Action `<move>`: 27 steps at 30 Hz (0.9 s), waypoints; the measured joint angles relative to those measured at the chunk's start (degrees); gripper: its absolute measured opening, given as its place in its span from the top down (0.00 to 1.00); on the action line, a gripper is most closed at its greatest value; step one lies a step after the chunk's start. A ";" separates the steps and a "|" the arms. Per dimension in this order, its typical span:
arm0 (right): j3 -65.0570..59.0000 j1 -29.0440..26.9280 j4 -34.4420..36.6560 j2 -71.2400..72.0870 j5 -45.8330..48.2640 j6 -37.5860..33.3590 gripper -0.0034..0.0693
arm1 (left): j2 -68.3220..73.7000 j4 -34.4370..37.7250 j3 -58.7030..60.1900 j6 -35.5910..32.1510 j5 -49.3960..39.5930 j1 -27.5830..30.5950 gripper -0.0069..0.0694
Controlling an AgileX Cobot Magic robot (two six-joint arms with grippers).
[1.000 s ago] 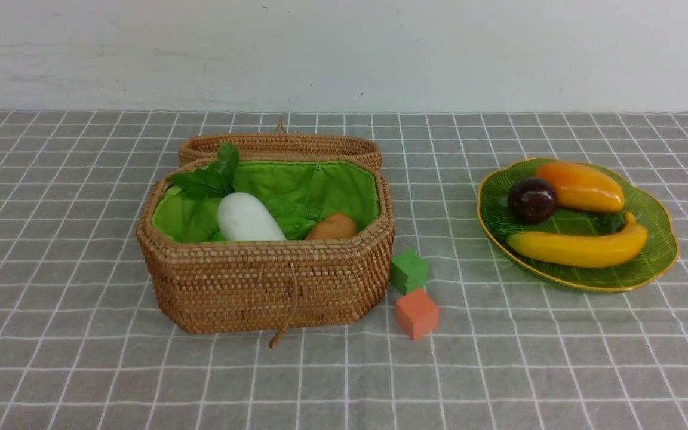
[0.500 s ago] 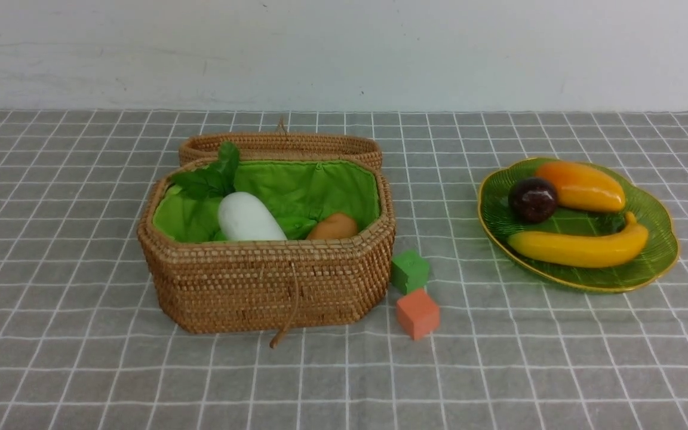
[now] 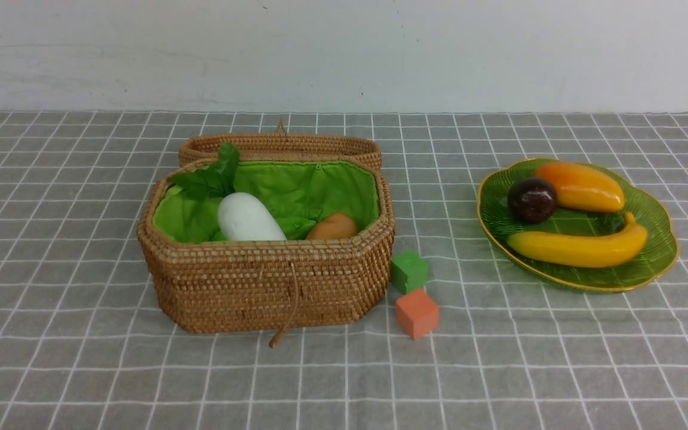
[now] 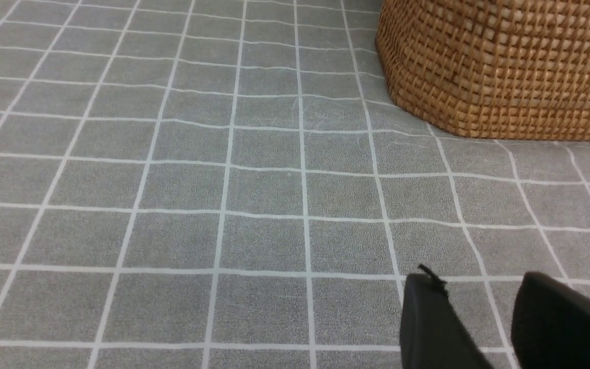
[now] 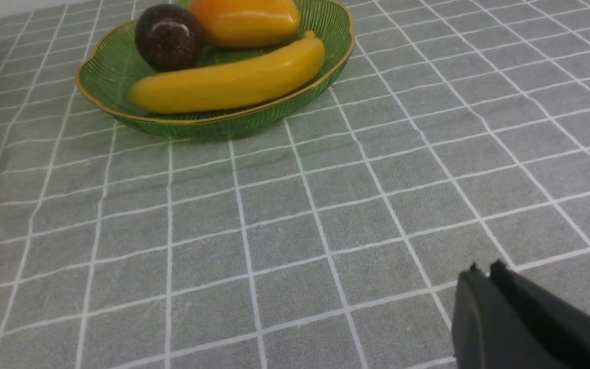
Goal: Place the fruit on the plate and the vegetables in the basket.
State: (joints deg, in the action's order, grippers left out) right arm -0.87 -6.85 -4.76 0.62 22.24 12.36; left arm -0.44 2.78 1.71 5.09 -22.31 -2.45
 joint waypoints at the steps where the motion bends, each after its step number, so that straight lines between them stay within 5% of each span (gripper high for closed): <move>1: 0.00 0.00 0.00 0.00 -0.05 0.00 0.93 | 0.00 0.00 0.00 0.00 0.00 0.00 0.60; 27: -0.02 0.00 0.07 0.00 -0.05 0.00 0.90 | 0.00 0.00 0.00 0.00 0.00 0.00 0.60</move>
State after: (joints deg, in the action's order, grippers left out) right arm -0.89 -6.85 -4.69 0.62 22.19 12.36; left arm -0.44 2.78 1.71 5.09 -22.31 -2.45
